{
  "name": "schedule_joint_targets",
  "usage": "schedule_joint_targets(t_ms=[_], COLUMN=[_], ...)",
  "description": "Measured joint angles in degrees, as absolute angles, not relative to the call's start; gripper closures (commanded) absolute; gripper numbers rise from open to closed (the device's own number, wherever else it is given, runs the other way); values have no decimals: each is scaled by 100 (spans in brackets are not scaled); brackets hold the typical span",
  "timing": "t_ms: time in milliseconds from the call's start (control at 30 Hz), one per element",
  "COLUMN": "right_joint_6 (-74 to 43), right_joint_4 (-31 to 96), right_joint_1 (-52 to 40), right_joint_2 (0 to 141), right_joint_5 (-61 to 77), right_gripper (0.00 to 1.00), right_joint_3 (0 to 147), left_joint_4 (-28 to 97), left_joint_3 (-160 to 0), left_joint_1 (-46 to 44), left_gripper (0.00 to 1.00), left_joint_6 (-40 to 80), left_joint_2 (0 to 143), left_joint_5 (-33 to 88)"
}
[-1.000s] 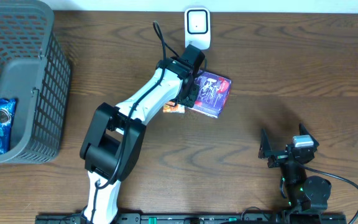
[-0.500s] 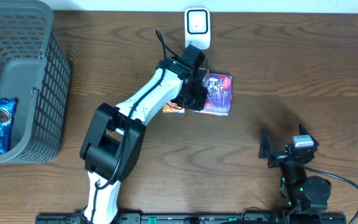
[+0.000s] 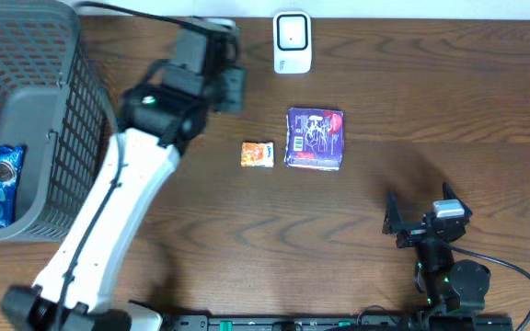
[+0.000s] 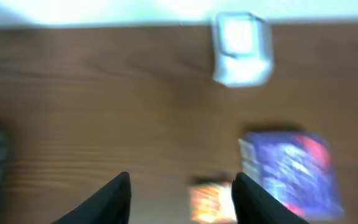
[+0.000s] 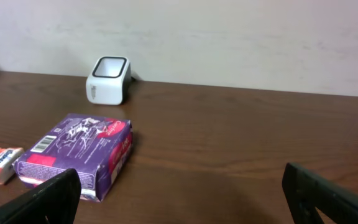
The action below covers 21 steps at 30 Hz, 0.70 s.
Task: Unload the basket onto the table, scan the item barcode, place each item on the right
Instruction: 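Place the orange box beside the purple pack and withdraw left gripper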
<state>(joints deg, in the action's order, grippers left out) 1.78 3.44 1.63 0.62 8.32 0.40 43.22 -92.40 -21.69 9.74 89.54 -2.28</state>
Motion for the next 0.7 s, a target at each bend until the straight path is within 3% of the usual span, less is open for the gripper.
schedule_joint_targets(t_ms=[200,267,400,700], right_joint_6=[178,178,178,178], right_joint_4=[342,342,344,344], right_joint_1=[163,163,163,163], right_joint_2=[62,62,62,62], right_joint_5=[832,832,832,832], right_gripper=[1,1,1,1], right_joint_3=[40,40,40,40], left_joint_4=[4313,4294,4318,4783], left_joint_3=[-9240,-9240,-9240,-9091], left_joint_1=[-331,639,2023,3026], left_gripper=[38,28,29,29], left_joint_6=[978,917,875,873], left_joint_2=[8246,8156,8329,9153], left_joint_5=[-1699,-2032,-2388,-2554])
